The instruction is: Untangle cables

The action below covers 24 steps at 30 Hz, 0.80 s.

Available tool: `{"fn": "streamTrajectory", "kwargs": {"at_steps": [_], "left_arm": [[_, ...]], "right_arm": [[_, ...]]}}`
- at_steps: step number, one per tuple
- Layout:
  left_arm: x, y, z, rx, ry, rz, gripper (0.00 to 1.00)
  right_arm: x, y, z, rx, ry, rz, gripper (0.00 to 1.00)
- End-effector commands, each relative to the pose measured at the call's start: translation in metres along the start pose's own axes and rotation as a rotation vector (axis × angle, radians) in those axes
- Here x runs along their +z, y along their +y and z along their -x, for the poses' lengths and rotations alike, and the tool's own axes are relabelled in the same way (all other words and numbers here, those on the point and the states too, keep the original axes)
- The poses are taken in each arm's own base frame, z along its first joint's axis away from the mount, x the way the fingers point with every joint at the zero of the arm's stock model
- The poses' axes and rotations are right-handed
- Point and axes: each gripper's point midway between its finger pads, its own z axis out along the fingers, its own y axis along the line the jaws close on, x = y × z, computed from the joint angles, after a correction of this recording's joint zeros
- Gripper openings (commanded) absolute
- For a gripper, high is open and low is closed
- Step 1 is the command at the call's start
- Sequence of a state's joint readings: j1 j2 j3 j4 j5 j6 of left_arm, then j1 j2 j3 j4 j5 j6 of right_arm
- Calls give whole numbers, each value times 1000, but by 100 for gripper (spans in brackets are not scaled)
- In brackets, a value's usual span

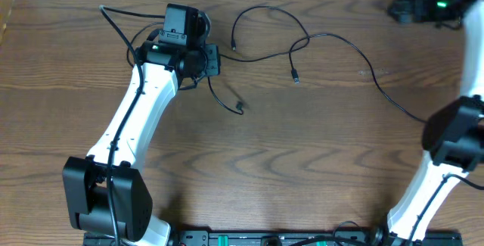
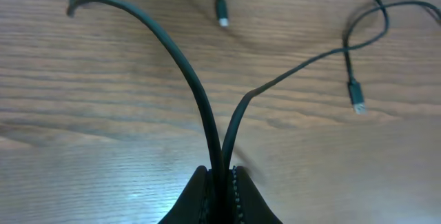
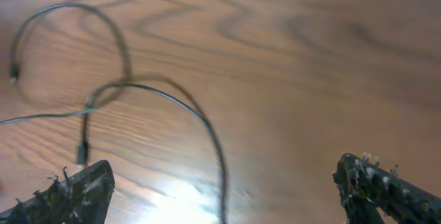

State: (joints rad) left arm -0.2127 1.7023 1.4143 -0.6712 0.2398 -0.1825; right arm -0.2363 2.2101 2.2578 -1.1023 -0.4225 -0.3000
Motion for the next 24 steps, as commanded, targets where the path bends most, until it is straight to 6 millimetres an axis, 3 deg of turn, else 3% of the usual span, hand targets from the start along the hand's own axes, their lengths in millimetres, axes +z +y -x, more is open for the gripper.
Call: {"fn": "streamTrajectory", "kwargs": {"at_steps": [1, 5, 10, 18, 24], "left_arm": [[-2, -19, -6, 23, 36, -76, 7], [1, -31, -20, 47, 80, -83, 7], [6, -53, -32, 98, 101, -98, 7], [10, -58, -36, 105, 108, -83, 7], [10, -58, -36, 104, 108, -83, 7]], "right_arm": [[27, 19, -1, -69, 34, 10, 98], [70, 38, -6, -111, 69, 38, 96], [124, 48, -17, -155, 109, 28, 94], [170, 63, -33, -188, 141, 53, 92], [185, 66, -34, -206, 133, 50, 88]]}}
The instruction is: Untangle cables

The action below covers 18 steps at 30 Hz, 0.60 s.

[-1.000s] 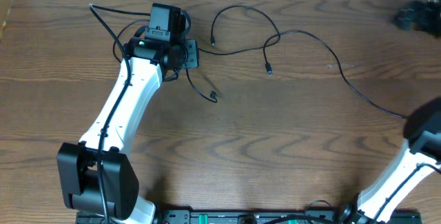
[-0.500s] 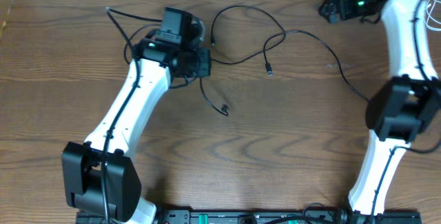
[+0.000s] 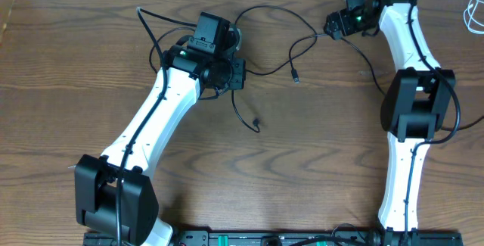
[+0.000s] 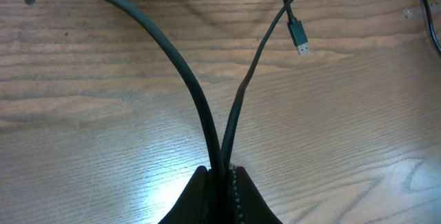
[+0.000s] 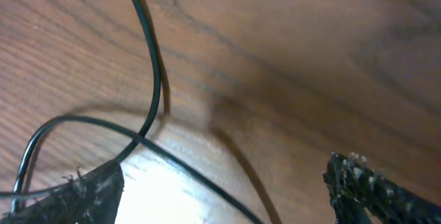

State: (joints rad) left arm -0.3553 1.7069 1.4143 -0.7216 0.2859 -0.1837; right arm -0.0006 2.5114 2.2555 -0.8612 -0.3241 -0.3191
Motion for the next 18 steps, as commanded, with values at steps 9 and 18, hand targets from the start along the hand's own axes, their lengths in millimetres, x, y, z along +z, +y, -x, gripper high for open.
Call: {"fn": "streamTrajectory", "kwargs": {"at_steps": [9, 18], "left_arm": [[3, 2, 1, -7, 3, 8, 7], [3, 2, 1, -7, 3, 8, 7]], "right_arm": [[17, 3, -17, -97, 53, 16, 84], [29, 7, -35, -354, 86, 44, 86]]}}
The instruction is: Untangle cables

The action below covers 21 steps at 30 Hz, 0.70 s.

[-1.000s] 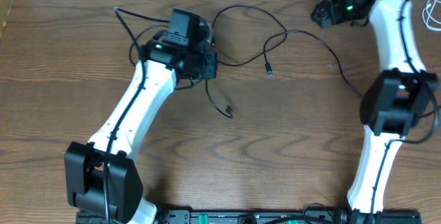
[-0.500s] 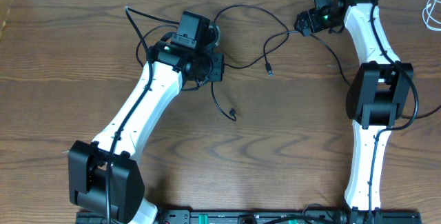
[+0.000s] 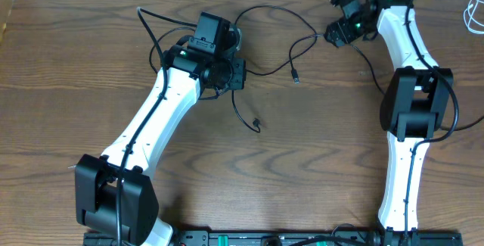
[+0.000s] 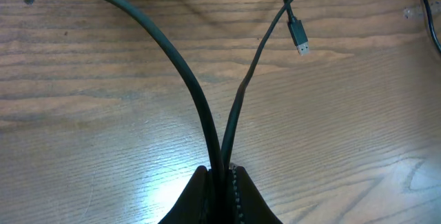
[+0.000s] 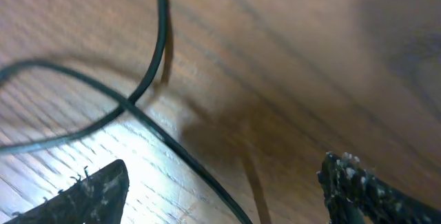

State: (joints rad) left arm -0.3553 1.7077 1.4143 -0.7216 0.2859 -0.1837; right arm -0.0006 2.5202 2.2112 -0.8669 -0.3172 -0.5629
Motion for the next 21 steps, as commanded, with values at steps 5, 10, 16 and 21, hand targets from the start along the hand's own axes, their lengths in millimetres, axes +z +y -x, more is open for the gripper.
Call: {"fn": "streamTrajectory", "kwargs": {"at_steps": [5, 10, 16, 21], "left_arm": [[3, 2, 1, -7, 2, 7, 7], [3, 2, 1, -7, 2, 8, 7], [3, 2, 1, -7, 2, 7, 7], [3, 2, 1, -7, 2, 8, 8]], "right_arm": [[25, 7, -16, -163, 24, 22, 87], [30, 7, -12, -177, 1, 13, 83], [43, 7, -19, -175, 5, 15, 80], [53, 9, -26, -168, 17, 35, 78]]}}
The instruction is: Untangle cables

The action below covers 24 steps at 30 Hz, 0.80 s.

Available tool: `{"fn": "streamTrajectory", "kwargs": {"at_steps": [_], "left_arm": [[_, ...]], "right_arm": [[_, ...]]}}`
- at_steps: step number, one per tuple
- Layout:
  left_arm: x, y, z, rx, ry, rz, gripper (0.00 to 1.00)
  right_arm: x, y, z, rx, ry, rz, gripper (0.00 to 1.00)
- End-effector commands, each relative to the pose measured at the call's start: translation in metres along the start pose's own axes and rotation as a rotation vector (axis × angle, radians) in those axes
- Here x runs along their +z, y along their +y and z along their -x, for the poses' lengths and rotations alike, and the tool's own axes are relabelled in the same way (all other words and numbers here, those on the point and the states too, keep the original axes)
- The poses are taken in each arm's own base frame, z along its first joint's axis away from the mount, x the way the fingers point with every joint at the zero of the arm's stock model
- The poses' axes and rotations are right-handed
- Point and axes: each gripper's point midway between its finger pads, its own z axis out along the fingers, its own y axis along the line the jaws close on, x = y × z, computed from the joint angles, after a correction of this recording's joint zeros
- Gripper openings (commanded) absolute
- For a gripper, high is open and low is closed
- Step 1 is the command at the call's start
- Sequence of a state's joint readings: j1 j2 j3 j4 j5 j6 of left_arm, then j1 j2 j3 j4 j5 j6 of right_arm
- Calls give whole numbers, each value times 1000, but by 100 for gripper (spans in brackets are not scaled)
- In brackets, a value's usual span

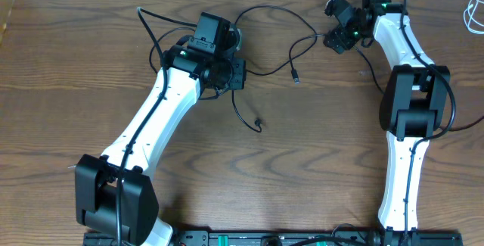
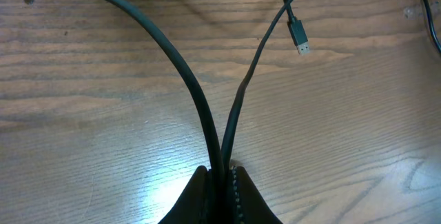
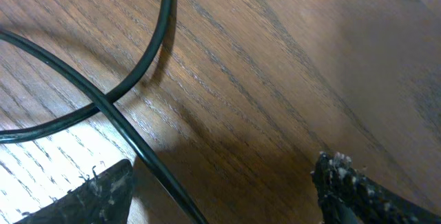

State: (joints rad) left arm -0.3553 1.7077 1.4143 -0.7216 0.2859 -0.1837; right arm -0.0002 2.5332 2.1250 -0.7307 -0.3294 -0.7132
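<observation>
Black cables [image 1: 266, 13] loop across the back middle of the table, one plug end [image 1: 295, 79] lying free, another end [image 1: 259, 127] nearer the front. My left gripper [image 1: 227, 70] is shut on two strands: a thick cable [image 2: 172, 58] and a thin cable [image 2: 253, 69] fan out from its tips [image 2: 222, 172]. A USB plug [image 2: 298, 36] lies beyond. My right gripper [image 1: 338, 32] is open low over a crossing of thin cable [image 3: 110, 103]; one strand runs between its fingers [image 3: 103, 191], close to the left one.
A white cable [image 1: 475, 7] lies at the back right corner. A long black strand [image 1: 378, 79] trails right, passing behind the right arm. The table's left edge [image 1: 6, 11] and back edge are close to the cables.
My right gripper has shifted slightly at the back right, still open, and the cable crossing now sits sharper and closer in its view. The left gripper and its two strands have not moved.
At first my left gripper held the two strands further left and my right gripper was open at the far back right corner. Then the left had carried the strands rightward and the right stood open over the thin cable. It has since edged about over that crossing.
</observation>
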Motion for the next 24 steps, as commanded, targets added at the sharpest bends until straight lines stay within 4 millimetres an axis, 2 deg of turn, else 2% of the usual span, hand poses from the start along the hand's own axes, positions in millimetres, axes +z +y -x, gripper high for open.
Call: {"fn": "streamTrajectory", "kwargs": {"at_steps": [1, 3, 5, 6, 9, 10, 15, 18, 24], "left_arm": [[3, 2, 1, -7, 2, 8, 7], [3, 2, 1, -7, 2, 8, 7], [3, 2, 1, -7, 2, 8, 7], [3, 2, 1, -7, 2, 8, 7], [3, 2, 1, -7, 2, 8, 8], [3, 2, 2, -6, 1, 8, 7], [3, 1, 2, -6, -2, 7, 7], [3, 1, 2, -6, -1, 7, 7], [3, 1, 2, -6, -1, 7, 7]], "right_arm": [[28, 17, -18, -5, 42, 56, 77], [28, 19, -14, -6, 20, 70, 69], [28, 20, -9, 2, -4, 78, 56], [29, 19, -8, 19, -9, 74, 47], [28, 14, -2, 125, -28, 57, 7], [28, 11, 0, 165, -37, 49, 1], [22, 6, 14, 259, -104, 61, 1], [12, 1, 27, 347, -142, 50, 1], [-27, -15, 56, 415, -216, -16, 1]]}}
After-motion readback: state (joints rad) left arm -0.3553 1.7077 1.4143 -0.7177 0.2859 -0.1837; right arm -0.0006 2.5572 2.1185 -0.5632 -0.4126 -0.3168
